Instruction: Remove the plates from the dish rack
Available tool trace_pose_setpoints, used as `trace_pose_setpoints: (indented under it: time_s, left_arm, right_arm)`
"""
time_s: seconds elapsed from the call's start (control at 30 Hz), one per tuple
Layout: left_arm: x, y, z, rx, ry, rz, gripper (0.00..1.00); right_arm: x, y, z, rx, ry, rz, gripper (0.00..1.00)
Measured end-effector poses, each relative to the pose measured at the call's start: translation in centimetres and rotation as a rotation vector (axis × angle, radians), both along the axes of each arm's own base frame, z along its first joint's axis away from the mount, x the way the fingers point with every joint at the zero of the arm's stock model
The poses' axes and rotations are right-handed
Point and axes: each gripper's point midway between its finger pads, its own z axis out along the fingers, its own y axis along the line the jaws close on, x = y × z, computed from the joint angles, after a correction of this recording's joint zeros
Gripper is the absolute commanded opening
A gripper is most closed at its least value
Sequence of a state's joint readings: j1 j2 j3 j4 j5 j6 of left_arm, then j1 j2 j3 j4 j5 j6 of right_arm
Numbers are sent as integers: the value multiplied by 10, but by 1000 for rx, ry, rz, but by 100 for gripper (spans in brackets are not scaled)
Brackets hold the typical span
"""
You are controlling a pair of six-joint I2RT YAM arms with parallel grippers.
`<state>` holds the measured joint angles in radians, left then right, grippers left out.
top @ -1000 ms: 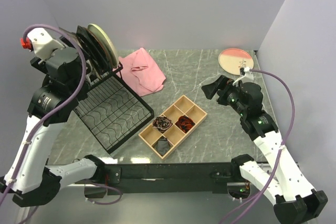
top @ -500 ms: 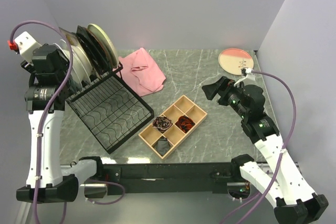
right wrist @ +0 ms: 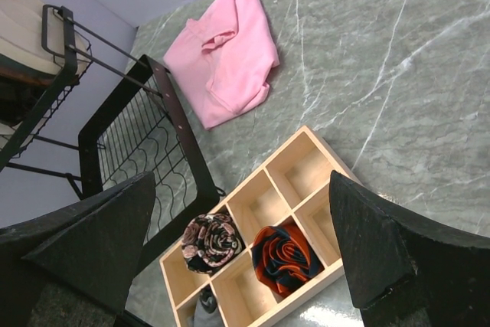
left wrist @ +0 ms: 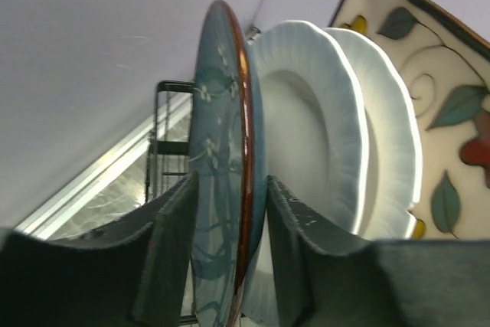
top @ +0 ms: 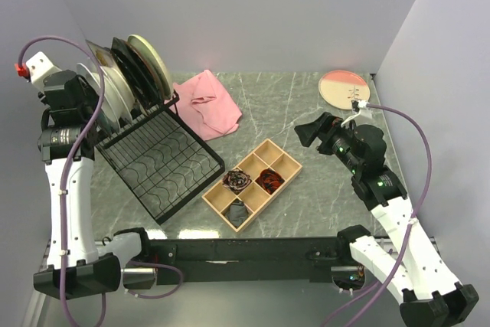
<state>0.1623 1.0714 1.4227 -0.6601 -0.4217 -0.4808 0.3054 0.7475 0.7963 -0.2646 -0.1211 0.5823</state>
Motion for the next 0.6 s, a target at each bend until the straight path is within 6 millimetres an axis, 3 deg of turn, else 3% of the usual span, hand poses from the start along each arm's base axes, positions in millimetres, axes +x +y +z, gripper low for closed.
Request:
trace_pose_setpoints:
  time_s: [0.37, 0.57, 0.6]
  left_arm:
    - [5, -9, 1, -18, -11, -57, 28]
    - [5, -10, 2, -9, -13, -66, 12]
    - [6, -11, 3, -7, -12, -75, 5]
  right_arm:
    - [-2, -1, 5, 5, -19, 0, 100]
    - [-2, -1, 7, 7, -25, 0, 100]
    - [-2, -1, 7, 7, -26, 0, 100]
